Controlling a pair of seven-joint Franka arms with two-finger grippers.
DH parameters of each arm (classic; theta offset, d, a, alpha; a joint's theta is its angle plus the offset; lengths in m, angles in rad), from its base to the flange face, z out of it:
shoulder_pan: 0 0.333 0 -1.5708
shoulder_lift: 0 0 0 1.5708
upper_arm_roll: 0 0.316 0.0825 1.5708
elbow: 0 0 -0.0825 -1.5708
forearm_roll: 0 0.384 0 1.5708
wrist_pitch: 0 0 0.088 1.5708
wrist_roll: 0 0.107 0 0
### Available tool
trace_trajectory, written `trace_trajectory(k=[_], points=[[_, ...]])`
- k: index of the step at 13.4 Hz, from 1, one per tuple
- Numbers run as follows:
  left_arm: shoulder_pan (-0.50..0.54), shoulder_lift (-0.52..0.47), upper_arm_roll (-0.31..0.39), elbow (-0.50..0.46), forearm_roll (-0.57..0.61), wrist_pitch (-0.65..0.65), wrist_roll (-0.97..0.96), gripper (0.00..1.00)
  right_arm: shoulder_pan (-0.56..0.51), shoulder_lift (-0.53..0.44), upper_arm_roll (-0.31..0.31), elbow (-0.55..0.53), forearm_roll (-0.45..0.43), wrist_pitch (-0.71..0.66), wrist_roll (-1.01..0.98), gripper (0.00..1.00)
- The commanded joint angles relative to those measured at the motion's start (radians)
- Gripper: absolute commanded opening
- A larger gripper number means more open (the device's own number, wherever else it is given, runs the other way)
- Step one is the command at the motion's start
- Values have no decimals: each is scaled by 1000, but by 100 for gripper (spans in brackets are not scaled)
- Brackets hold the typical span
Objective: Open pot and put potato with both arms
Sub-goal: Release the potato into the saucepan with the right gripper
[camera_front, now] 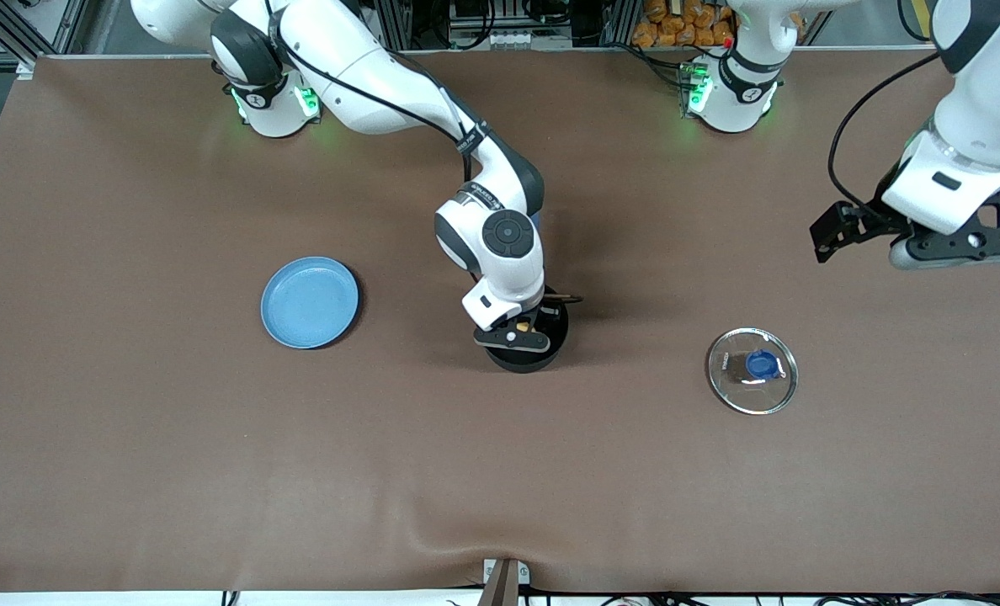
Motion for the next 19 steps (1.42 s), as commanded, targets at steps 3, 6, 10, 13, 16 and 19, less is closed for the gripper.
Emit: trace_trajectory(k=[3,6,10,13,16,19], points=[[11,-8,3,81,-29,-81,2,100,8,33,-9,22,-13,29,19,17],[14,-28,9,84,-60,-84,3,100,8,33,-9,17,-13,29,20,89],[41,-25,12,102,-94,-88,5,100,5,27,-9,17,-12,28,14,100],[-78,-22,156,104,-98,-142,17,100,-17,-31,-9,15,5,8,10,100],[-80,-42,160,102,-101,-153,25,100,-58,-133,-6,11,11,-114,8,100],[-77,-41,161,99,-101,-154,28,100,-112,-271,-2,-3,13,-265,-57,100]])
